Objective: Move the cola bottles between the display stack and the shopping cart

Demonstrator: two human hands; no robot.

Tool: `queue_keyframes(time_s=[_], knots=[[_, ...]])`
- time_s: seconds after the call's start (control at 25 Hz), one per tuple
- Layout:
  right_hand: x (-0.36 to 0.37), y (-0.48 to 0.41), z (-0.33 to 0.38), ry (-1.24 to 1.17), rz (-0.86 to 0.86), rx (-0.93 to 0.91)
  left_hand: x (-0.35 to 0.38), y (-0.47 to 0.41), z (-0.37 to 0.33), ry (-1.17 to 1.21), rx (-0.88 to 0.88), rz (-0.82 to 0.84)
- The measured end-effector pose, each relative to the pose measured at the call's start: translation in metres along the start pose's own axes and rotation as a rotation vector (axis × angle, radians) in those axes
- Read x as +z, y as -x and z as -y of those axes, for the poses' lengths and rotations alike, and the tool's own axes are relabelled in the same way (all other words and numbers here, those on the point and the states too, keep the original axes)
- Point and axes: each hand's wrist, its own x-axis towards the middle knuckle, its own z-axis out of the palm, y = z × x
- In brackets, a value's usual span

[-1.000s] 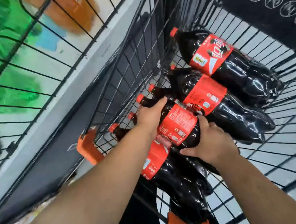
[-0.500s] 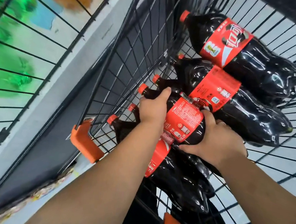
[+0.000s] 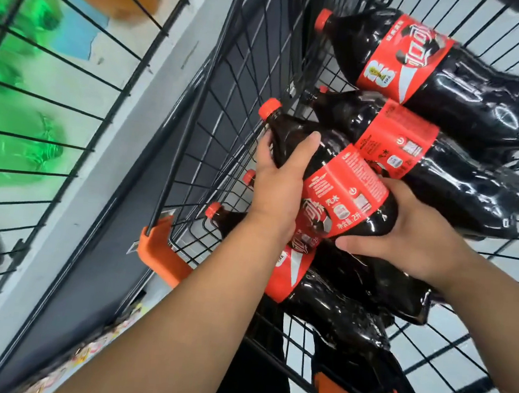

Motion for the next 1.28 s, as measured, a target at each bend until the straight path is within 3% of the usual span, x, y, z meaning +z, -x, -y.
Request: queue_keyframes(time_s=[0.2, 0.56, 0.92, 1.28], knots=[[0.002, 0.024, 0.015, -0.344, -0.107, -0.005, 0.011, 0.014, -0.028, -0.047, 0.130, 0.184], [0.018, 0.084, 0.062, -0.825, -0.219, -0.117, 0.010, 0.066, -0.083, -0.114, 0.135, 0.398], [0.019, 0.168, 0.131, -0.904, -0.245, -0.295, -0.012, 0.148, -0.162, -0.110, 0.254, 0.543], [0.016, 0.242, 0.151, -0.775, -0.083, -0.465, -0.049, 0.247, -0.174, -0.056, 0.448, 0.419]])
